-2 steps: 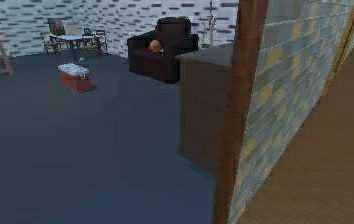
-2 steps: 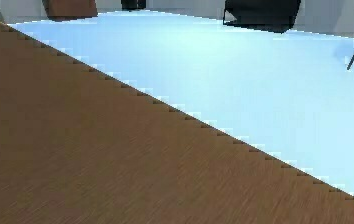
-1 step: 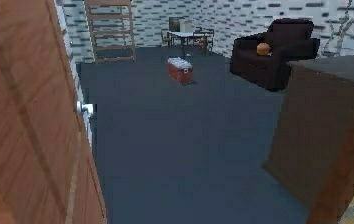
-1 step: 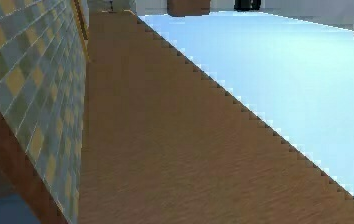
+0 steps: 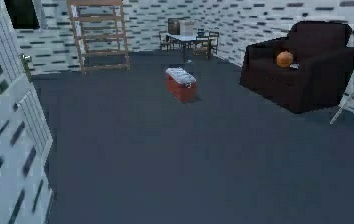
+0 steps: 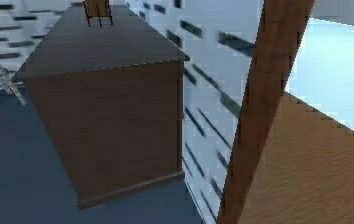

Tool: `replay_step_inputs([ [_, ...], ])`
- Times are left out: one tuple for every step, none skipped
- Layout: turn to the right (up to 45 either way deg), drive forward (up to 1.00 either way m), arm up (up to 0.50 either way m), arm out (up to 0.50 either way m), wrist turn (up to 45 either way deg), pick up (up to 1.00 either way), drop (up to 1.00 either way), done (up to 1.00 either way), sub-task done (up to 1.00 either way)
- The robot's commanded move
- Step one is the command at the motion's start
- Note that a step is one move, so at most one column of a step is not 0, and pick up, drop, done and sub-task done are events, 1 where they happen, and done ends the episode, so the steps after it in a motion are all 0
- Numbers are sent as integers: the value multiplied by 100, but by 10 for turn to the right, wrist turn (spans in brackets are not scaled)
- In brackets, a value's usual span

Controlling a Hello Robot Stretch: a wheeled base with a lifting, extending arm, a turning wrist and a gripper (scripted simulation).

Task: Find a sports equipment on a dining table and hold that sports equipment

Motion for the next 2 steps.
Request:
replay_step_inputs([
  [-180,0,0,0,0,0,0,0,0],
  [0,100,0,0,0,0,0,0,0],
])
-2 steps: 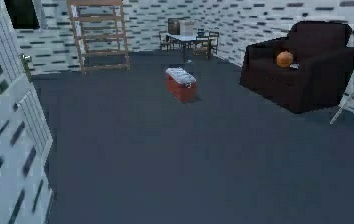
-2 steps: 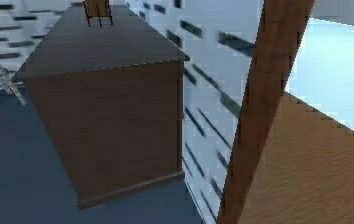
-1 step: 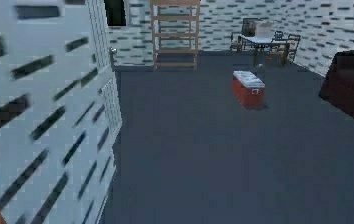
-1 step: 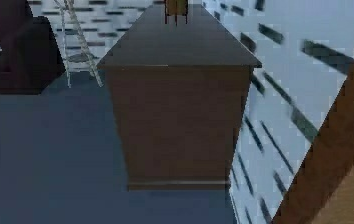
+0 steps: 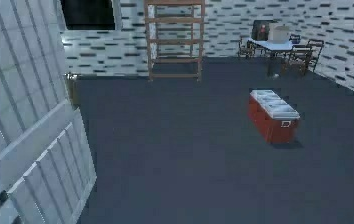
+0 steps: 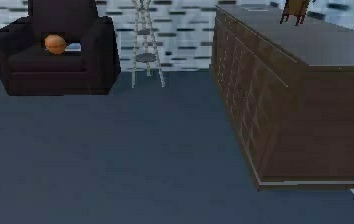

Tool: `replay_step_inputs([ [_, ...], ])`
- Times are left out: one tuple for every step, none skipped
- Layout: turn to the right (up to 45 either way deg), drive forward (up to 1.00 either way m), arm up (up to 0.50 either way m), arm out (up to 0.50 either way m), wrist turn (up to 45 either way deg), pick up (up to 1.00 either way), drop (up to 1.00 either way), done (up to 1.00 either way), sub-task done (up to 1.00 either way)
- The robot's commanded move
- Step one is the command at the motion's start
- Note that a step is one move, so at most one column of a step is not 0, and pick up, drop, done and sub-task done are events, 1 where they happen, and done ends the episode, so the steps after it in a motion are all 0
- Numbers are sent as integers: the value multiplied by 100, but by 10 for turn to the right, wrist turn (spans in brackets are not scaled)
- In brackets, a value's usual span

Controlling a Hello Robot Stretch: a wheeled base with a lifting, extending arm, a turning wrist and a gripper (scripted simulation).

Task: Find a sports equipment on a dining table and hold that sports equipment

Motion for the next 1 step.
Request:
replay_step_inputs([
  [0,100,0,0,0,0,0,0,0],
])
